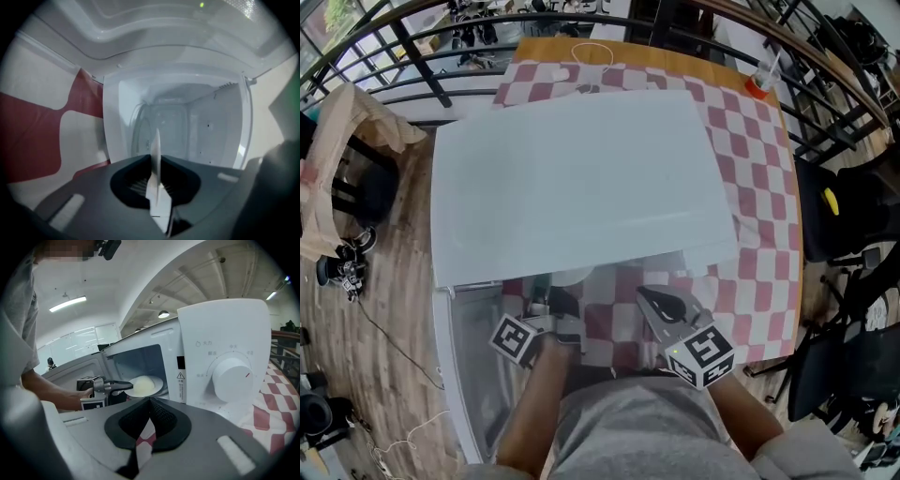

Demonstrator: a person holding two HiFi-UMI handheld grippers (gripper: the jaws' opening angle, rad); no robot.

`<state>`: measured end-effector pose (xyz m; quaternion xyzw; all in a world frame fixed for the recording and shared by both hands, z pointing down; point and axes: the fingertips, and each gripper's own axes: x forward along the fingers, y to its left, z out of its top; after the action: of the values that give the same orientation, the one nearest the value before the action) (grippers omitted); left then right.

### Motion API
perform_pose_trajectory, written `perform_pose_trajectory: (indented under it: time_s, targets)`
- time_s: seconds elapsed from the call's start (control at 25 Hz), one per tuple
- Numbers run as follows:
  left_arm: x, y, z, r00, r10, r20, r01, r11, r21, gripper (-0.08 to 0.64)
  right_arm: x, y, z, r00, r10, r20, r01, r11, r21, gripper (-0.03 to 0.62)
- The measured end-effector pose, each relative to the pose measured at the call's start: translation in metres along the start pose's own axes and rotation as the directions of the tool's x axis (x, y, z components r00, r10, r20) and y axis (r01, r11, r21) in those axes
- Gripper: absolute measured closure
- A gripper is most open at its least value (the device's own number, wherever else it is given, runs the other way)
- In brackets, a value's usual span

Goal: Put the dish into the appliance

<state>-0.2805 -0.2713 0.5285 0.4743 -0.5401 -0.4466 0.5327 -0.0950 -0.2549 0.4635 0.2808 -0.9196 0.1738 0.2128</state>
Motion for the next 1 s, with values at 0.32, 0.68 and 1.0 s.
perform_pose_trajectory:
  time_s: [0.32,0.68,1.0]
  targets:
    - [0.004,0.008,0.005,0.998,0.064,0.029,-0.065,0.997,0.043,0.518,0.004,-0.002,-0.002,1.000,0.000,-0.007,0.000,1.000,0.009,0.595]
    - [0.004,-0.005,0.006,1.000,0.009,0.015,-0.010,0.995,0.103,0.448,0.002,0.001,-0.003,1.000,0.004,-0.006,-0.004,1.000,0.003,0.595]
    - [-0.002,-0.006,0.004,0.997,0.064,-0.036,-0.057,0.984,0.167,0.385,-0.006,0.000,-0.002,1.000,-0.012,0.008,0.012,1.000,0.005,0.595]
